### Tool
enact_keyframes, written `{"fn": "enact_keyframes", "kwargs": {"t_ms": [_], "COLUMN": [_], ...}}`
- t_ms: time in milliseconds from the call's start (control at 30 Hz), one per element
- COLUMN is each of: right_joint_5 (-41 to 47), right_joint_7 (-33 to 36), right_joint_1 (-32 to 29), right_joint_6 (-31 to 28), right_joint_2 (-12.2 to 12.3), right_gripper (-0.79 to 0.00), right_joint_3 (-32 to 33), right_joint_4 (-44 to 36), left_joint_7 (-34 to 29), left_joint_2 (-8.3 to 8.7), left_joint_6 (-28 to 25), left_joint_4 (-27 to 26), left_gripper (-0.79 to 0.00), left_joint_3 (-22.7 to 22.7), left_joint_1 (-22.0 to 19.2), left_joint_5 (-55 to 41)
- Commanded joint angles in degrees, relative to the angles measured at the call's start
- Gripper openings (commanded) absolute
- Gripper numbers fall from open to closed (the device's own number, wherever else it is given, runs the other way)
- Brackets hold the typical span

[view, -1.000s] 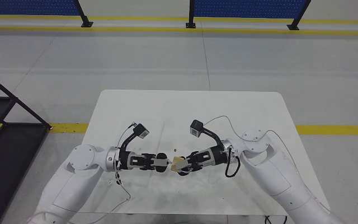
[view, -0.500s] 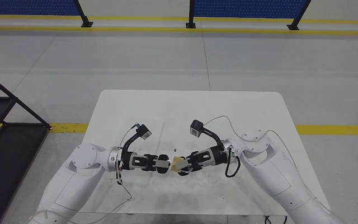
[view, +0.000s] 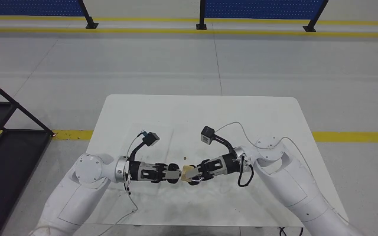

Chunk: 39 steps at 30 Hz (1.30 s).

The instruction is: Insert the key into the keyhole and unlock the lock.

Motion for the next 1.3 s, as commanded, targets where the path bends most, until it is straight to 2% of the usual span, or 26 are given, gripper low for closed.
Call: {"fn": "enact_keyframes", "kwargs": {"t_ms": [0, 433, 1267], "right_joint_5": [0.00, 0.00, 0.00], "right_joint_7": [0.00, 0.00, 0.00], "right_joint_1": [0.00, 0.00, 0.00], "right_joint_6": [0.00, 0.00, 0.00], "right_joint_2": [0.00, 0.00, 0.00], "right_gripper": [-0.785, -0.785, -0.785], "right_joint_3": [0.00, 0.00, 0.00], "right_joint_4": [0.00, 0.00, 0.00], "left_joint_7": [0.00, -0.36, 5.68], "left_joint_2": [0.05, 0.31, 0.78], "left_joint_6": [-0.34, -4.36, -11.94], "left_joint_4": [0.01, -1.38, -4.20], "left_gripper": [-0.785, -0.785, -0.785], "left_joint_3": [-0.15, -0.55, -1.61], "left_joint_1": [0.12, 0.85, 2.69], "left_joint_5": [-0.30, 0.25, 7.35]}}
